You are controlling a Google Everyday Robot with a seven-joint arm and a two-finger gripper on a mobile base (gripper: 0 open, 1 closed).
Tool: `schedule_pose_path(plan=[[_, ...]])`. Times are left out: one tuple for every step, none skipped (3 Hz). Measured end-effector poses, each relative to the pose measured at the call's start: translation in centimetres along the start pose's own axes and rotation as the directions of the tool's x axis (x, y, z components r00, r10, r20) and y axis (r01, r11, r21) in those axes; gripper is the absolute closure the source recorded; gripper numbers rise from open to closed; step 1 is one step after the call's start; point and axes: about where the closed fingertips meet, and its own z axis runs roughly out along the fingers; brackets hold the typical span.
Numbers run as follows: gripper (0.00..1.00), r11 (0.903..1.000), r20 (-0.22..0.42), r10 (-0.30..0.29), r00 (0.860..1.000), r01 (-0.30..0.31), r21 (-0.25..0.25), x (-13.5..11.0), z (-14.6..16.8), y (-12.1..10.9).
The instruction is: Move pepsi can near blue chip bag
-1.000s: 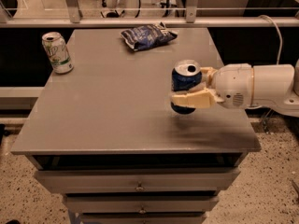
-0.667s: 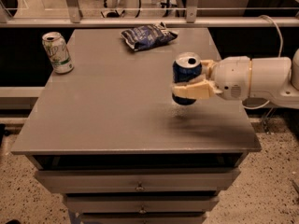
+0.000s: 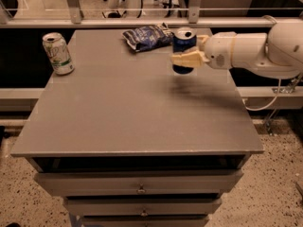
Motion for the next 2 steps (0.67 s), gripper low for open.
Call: schedule_pose_path(plan=[[1.00, 0.9984, 0.028, 0.002, 1.000, -0.003, 0.057, -0.2, 3.4, -3.8], [1.00, 0.9932, 0.036, 0.021, 0.999, -0.025, 0.113, 0.9, 7.9, -7.3]])
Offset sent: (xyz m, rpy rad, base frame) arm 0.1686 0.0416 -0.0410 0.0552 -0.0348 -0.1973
